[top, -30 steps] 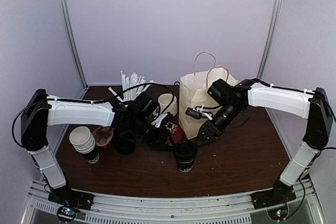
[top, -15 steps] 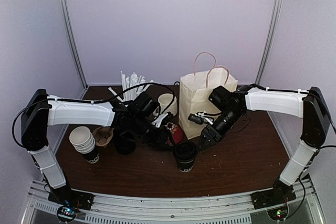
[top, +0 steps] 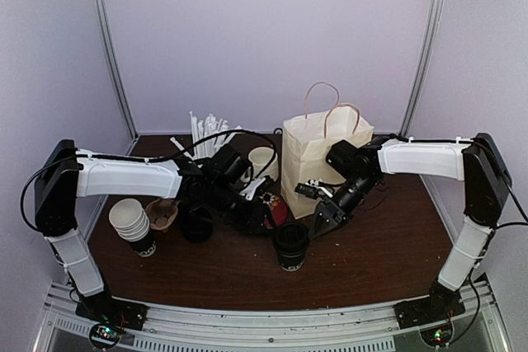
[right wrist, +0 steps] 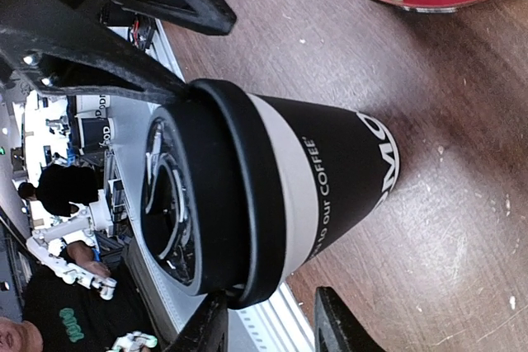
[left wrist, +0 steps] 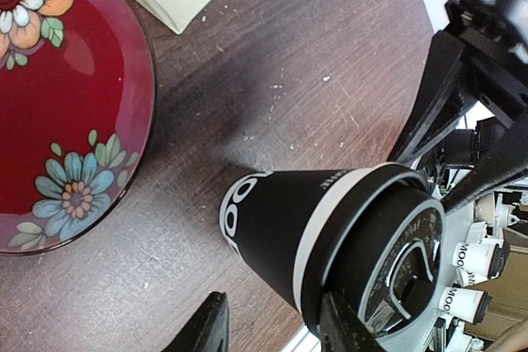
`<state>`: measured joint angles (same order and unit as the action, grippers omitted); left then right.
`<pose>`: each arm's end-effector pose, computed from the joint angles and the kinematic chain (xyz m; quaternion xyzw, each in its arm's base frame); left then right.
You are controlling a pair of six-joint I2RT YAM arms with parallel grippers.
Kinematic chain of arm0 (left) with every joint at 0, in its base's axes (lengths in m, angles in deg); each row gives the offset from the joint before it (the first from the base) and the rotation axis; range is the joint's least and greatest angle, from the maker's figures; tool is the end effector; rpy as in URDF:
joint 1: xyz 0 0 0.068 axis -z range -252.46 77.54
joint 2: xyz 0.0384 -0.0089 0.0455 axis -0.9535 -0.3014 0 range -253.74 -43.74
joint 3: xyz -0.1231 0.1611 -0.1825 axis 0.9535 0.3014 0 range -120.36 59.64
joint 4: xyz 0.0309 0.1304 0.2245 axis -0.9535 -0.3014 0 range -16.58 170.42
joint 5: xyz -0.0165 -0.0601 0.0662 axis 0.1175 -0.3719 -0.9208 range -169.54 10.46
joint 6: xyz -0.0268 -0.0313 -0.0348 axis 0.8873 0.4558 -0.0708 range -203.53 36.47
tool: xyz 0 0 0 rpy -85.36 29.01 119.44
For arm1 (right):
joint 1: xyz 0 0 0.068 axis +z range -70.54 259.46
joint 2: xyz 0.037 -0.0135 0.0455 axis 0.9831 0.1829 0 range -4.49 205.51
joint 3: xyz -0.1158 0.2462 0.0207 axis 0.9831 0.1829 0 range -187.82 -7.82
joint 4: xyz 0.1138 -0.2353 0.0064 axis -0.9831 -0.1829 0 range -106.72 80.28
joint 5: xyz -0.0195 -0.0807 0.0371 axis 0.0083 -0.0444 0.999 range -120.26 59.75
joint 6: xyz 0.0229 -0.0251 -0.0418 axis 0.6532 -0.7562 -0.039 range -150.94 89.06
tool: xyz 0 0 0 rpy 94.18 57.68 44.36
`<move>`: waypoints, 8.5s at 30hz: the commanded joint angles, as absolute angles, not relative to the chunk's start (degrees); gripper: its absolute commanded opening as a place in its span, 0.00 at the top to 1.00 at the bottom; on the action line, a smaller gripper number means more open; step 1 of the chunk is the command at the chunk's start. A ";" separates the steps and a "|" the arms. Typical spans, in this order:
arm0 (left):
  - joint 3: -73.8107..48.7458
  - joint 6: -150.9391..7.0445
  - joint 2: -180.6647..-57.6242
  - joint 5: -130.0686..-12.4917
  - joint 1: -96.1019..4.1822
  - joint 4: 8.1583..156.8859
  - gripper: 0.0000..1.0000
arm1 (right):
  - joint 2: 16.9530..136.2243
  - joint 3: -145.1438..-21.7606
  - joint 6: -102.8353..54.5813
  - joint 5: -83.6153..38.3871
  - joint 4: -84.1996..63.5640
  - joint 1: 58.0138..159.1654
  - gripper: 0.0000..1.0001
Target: Pack the takeout coffee
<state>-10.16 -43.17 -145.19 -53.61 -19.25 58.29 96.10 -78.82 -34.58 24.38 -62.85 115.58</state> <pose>0.2122 -0.3097 0.2092 0.1730 0.9126 -0.3667 0.0520 0.2440 0.2140 0.2104 0.3289 -0.8239 -0.4555 0.0740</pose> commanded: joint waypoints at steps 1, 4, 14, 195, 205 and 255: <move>-8.46 -44.53 -148.41 -57.13 -18.61 53.04 0.62 | 101.64 -77.77 -33.25 9.73 -60.78 116.17 0.67; -7.90 -44.86 -148.84 -61.95 -18.58 50.02 0.64 | 103.83 -77.01 -32.76 1.88 -61.42 116.36 0.76; -7.87 -49.35 -152.64 -72.29 -17.27 43.76 0.71 | 106.60 -82.34 -35.43 6.16 -64.58 116.46 0.79; -24.18 -81.73 -124.88 -100.01 -23.32 49.36 0.08 | 90.86 -101.74 -67.04 -8.34 -68.45 128.80 0.16; -15.64 -74.53 -119.97 -95.17 -23.33 50.81 0.18 | 90.20 -96.34 -67.11 -12.40 -67.28 130.07 0.04; -8.54 -66.83 -116.07 -95.17 -23.33 52.29 0.18 | 97.86 -99.92 -64.41 -19.50 -69.43 137.91 0.25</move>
